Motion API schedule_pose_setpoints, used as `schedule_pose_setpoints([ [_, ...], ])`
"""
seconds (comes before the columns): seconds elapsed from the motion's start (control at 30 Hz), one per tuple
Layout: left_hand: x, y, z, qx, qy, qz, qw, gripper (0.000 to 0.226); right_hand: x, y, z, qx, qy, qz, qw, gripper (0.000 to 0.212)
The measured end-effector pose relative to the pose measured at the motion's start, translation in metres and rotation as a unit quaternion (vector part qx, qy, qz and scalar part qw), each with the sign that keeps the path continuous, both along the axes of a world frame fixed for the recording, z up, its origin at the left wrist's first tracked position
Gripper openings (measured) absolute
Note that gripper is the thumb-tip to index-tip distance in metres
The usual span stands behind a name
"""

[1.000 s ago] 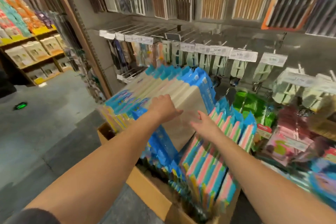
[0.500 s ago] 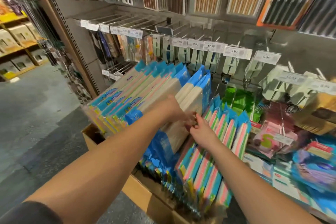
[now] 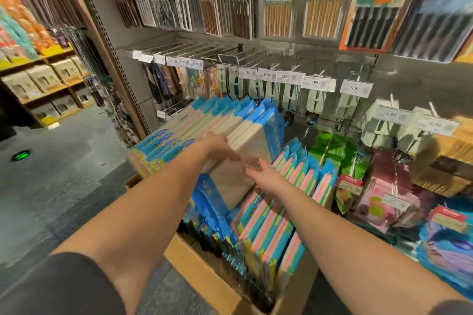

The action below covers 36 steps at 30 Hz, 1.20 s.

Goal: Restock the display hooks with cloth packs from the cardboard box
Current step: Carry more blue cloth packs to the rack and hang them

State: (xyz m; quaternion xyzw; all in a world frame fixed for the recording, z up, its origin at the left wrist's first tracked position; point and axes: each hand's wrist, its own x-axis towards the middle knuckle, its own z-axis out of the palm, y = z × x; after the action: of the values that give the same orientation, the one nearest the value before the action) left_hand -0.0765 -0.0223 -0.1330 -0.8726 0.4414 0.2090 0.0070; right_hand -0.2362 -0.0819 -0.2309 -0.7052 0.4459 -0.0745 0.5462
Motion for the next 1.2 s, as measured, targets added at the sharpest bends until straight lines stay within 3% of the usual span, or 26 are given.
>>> schedule_pose_setpoints([
  [0.17, -0.008, -0.006, -0.002, 0.004, -0.025, -0.039, 0.999, 0.067, 0.000, 0.002, 0.002, 0.049, -0.035, -0.049, 0.997, 0.077],
  [0.33, -0.001, -0.007, -0.008, -0.027, 0.052, -0.030, 0.998, 0.087, 0.002, 0.004, -0.003, 0.109, -0.082, -0.084, 0.987, 0.073],
  [0.53, -0.010, -0.001, -0.018, -0.127, 0.024, -0.014, 0.992, 0.052, 0.005, 0.009, -0.002, 0.137, -0.119, -0.109, 0.977, 0.069],
  [0.6, -0.011, 0.002, -0.012, -0.147, 0.023, -0.006, 0.989, 0.048, 0.002, 0.010, 0.000, 0.131, -0.139, -0.119, 0.974, 0.066],
  [0.73, -0.004, 0.023, 0.027, -0.209, 0.069, 0.033, 0.975, 0.044, -0.004, 0.011, 0.015, 0.029, -0.164, -0.145, 0.975, 0.067],
  [0.83, -0.006, 0.052, 0.060, -0.290, 0.173, 0.092, 0.937, 0.049, -0.014, 0.009, 0.041, 0.013, -0.247, -0.188, 0.951, 0.070],
  [0.97, -0.034, 0.104, 0.083, -0.377, 0.368, 0.137, 0.839, 0.075, -0.034, 0.014, 0.081, 0.117, -0.320, -0.132, 0.931, 0.110],
  [1.07, -0.074, 0.135, 0.078, -0.426, 0.453, 0.160, 0.767, 0.027, -0.061, 0.030, 0.102, 0.203, -0.383, -0.073, 0.898, 0.084],
  [1.2, -0.126, 0.161, 0.054, -0.430, 0.511, 0.184, 0.721, 0.035, -0.116, 0.056, 0.110, 0.223, -0.408, -0.062, 0.883, 0.058],
])
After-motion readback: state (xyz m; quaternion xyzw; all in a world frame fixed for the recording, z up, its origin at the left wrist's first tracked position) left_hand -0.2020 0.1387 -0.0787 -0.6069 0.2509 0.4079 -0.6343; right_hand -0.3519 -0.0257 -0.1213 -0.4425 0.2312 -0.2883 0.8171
